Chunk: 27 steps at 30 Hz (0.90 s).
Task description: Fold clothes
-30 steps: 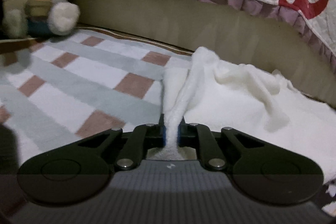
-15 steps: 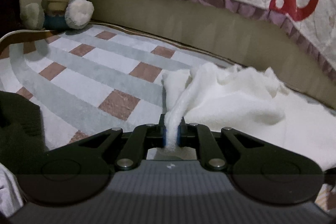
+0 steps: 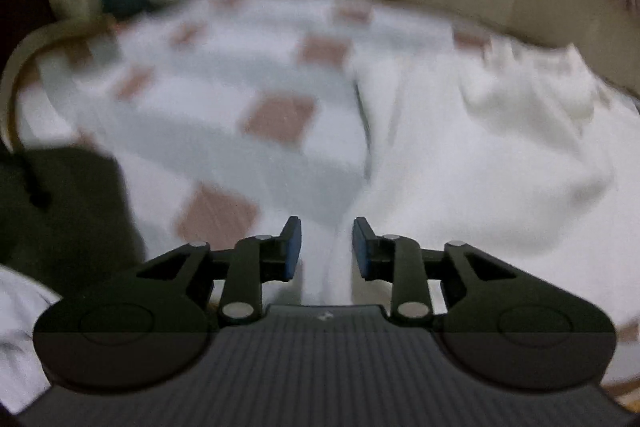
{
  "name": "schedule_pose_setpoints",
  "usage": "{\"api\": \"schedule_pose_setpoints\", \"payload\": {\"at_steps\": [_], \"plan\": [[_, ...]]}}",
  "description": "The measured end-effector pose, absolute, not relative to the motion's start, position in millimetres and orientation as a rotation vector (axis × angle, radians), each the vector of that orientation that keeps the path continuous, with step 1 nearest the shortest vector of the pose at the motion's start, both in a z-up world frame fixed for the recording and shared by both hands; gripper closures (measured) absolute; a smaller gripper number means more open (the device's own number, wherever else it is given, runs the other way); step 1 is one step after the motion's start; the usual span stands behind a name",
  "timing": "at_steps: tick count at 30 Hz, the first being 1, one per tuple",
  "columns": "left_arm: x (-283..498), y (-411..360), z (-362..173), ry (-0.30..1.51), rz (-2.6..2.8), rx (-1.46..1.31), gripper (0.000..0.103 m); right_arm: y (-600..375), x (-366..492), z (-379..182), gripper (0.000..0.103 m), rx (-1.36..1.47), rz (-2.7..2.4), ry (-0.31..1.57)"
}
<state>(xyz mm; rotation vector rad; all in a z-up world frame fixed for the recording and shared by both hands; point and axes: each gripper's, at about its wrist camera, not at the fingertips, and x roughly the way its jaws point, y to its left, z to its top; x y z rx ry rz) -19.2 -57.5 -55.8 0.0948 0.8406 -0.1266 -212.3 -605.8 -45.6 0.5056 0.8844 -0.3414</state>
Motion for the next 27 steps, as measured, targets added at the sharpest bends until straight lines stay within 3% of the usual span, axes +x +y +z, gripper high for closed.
{"api": "schedule_pose_setpoints", "payload": {"at_steps": [3, 10, 16, 19, 21, 22, 27], "plan": [[-9, -57, -42, 0.755, -0.179, 0.059, 0.071, -615, -209, -34, 0.073, 0.580, -0.278, 0.745], [30, -70, -43, 0.723, -0.351, -0.025, 0.065, -604, -111, 2, 0.070, 0.405, -0.037, 0.734], [61, -91, -66, 0.758, -0.429, -0.034, 0.068, -600, -82, -44, 0.066, 0.393, -0.141, 0.671], [76, -101, -78, 0.776, -0.468, -0.039, 0.064, -597, -79, -70, 0.066, 0.313, -0.170, 0.724], [86, -108, -85, 0.787, -0.494, -0.042, 0.056, -597, -74, -77, 0.065, 0.257, -0.168, 0.755], [91, -112, -89, 0.793, -0.508, -0.043, 0.055, -596, -71, -79, 0.061, 0.243, -0.167, 0.753], [113, -129, -108, 0.820, -0.558, -0.040, 0.054, -598, -63, -89, 0.056, 0.210, -0.176, 0.750]]}}
